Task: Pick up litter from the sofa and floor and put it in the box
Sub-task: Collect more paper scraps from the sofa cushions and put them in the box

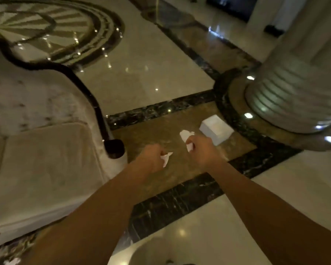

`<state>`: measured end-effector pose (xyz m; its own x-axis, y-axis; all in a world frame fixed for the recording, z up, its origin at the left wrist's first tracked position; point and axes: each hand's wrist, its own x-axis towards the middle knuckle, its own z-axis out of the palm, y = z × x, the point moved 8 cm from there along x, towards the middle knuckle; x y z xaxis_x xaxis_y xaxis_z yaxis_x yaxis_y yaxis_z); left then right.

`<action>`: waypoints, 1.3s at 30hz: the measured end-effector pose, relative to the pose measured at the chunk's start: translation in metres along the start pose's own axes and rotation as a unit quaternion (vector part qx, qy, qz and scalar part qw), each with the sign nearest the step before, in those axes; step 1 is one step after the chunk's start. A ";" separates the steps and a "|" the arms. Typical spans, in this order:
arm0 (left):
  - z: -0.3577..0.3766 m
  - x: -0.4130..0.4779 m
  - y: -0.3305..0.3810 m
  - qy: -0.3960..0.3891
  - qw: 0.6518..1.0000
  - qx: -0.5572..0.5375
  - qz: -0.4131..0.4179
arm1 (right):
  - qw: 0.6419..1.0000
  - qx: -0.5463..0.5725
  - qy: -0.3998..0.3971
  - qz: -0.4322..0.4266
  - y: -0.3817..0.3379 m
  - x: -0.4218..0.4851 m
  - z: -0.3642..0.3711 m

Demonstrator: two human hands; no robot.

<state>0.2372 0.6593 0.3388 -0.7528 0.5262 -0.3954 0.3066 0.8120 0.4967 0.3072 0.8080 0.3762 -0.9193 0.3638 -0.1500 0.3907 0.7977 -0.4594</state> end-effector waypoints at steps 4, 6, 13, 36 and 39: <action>0.034 0.064 0.128 -0.050 0.994 0.052 0.086 | 0.992 -0.007 0.074 0.102 0.119 0.015 -0.071; 0.043 0.095 0.171 -0.062 0.991 0.046 0.109 | 0.987 0.002 0.092 0.132 0.157 0.026 -0.091; 0.066 0.254 0.233 -0.118 0.980 0.051 0.155 | 0.968 0.037 0.106 0.225 0.261 0.114 -0.116; 0.144 0.823 0.396 -0.114 0.986 0.104 0.064 | 0.928 0.121 0.004 0.354 0.587 0.589 -0.130; 0.197 0.897 0.408 -0.132 0.985 0.108 0.023 | 0.925 0.120 -0.023 0.361 0.649 0.650 -0.106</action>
<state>-0.1980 1.5125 0.0349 -0.5657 0.5886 -0.5775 0.4751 0.8051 0.3551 -0.0317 1.6133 0.0729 -0.4271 0.7336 -0.5286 0.8862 0.2233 -0.4060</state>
